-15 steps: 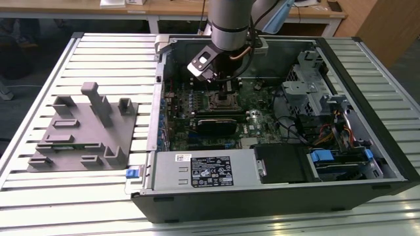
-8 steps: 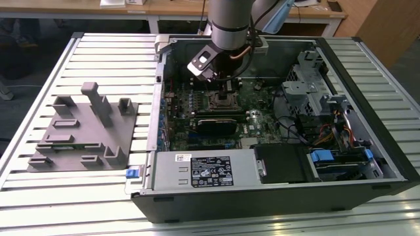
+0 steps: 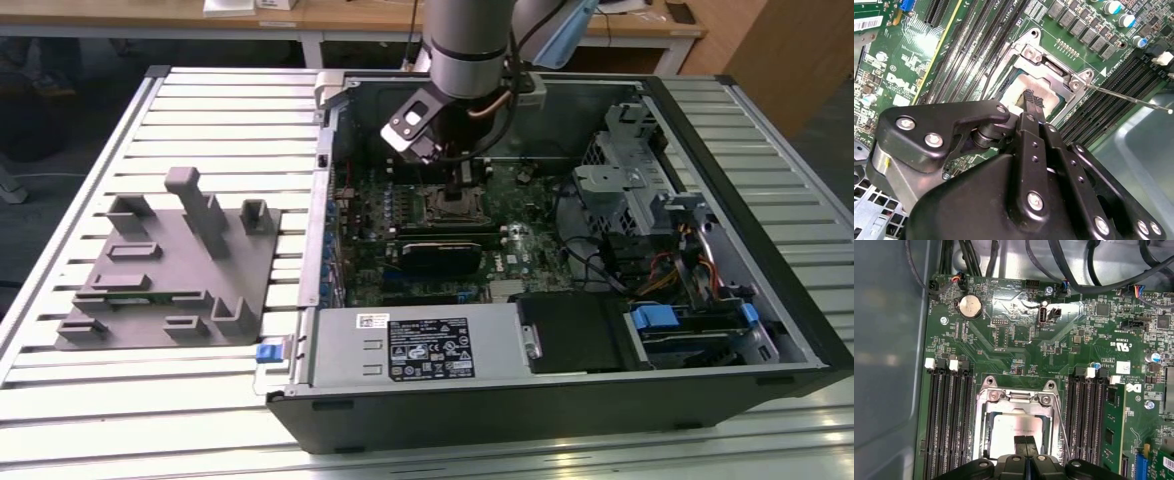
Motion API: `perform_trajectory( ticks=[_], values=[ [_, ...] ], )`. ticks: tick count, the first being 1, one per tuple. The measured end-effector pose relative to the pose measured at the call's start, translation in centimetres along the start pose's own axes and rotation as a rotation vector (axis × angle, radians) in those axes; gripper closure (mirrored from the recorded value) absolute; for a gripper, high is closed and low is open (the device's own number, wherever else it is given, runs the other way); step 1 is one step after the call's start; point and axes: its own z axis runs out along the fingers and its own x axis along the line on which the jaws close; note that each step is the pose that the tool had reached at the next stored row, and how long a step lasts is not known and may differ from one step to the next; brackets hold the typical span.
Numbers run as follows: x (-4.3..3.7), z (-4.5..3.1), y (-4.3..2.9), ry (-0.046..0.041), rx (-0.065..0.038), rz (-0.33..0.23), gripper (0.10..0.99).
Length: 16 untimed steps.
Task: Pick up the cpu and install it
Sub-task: 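Install the first cpu locking lever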
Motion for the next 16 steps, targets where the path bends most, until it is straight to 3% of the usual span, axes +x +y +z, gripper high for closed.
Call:
perform_trajectory(
  ticks=[16],
  values=[
    [0.00,-1.31,0.03,-0.0002,0.000,0.000,0.980]
  ],
)
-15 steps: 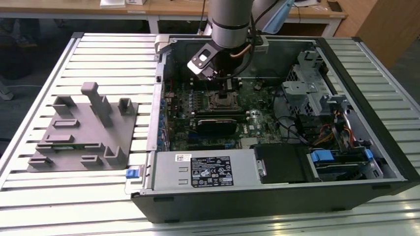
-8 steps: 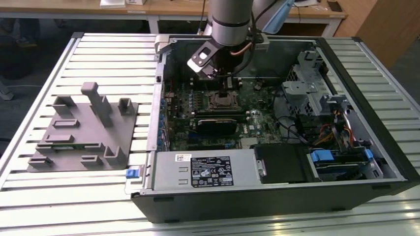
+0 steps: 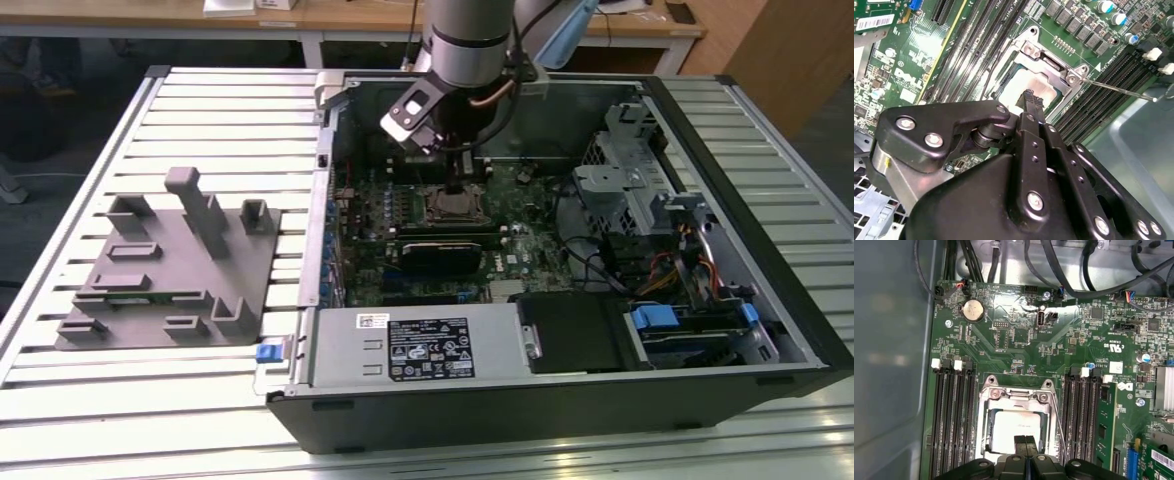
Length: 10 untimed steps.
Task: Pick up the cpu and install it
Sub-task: 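Install the first cpu locking lever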
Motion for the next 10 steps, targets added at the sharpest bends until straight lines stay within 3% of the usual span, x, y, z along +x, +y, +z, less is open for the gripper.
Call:
perform_trajectory(
  ticks=[10],
  values=[
    [0.00,-1.53,0.04,-0.0003,0.000,0.000,0.980]
  ],
)
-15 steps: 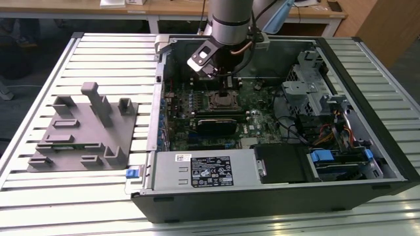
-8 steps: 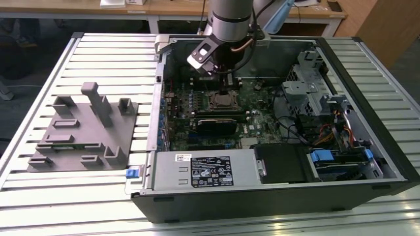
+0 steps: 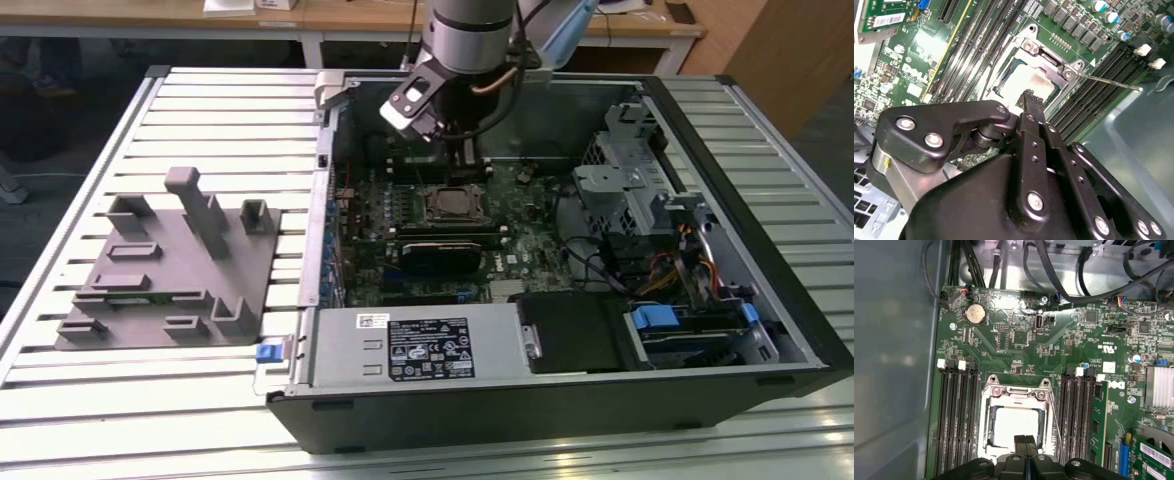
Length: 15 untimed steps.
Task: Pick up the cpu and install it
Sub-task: 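Install the first cpu locking lever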
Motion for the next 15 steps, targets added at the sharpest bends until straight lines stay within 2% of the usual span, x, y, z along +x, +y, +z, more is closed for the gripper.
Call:
perform_trajectory(
  ticks=[7,10,15],
  values=[
    [0.00,-1.34,0.04,0.0001,0.000,0.000,0.980],
    [0.00,-1.54,0.04,0.0003,0.000,-0.006,0.980],
    [0.00,-1.55,0.04,0.0014,0.000,-0.082,0.980]
  ],
)
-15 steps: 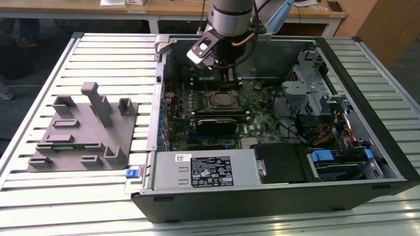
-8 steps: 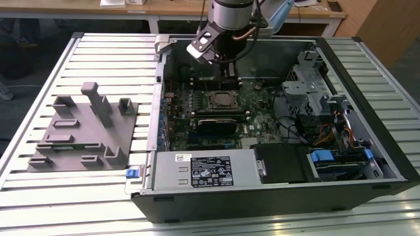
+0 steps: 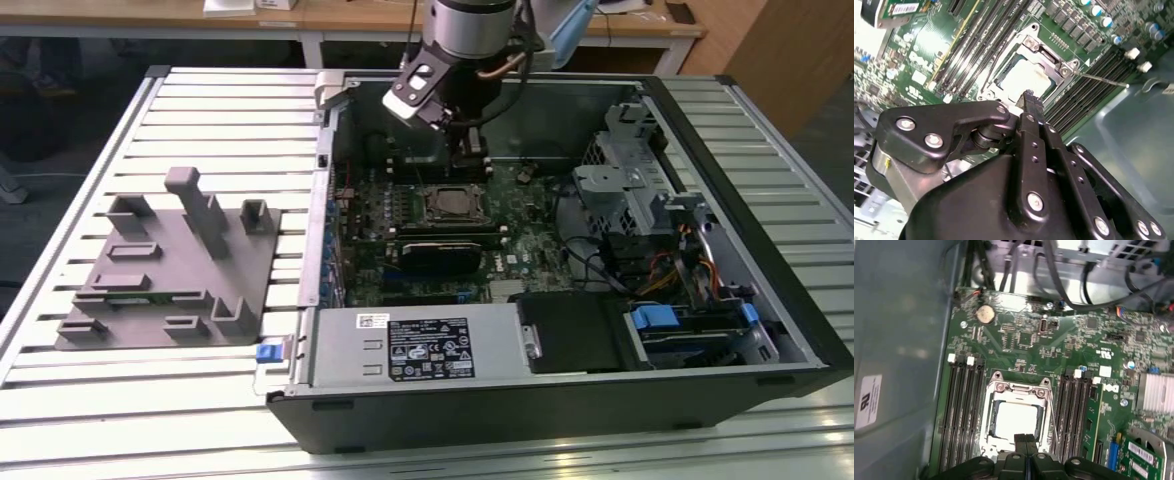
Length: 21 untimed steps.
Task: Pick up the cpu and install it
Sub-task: 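Install the first cpu locking lever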
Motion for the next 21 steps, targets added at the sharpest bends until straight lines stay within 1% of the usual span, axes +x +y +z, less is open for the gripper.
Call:
perform_trajectory(
  ticks=[5,13,21],
  values=[
    [0.00,0.00,0.00,0.0006,0.000,-0.091,0.980],
    [0.00,0.02,0.00,0.0040,0.000,-0.236,0.980],
    [0.00,0.08,-0.01,0.0060,-0.001,-0.365,0.980]
  ],
)
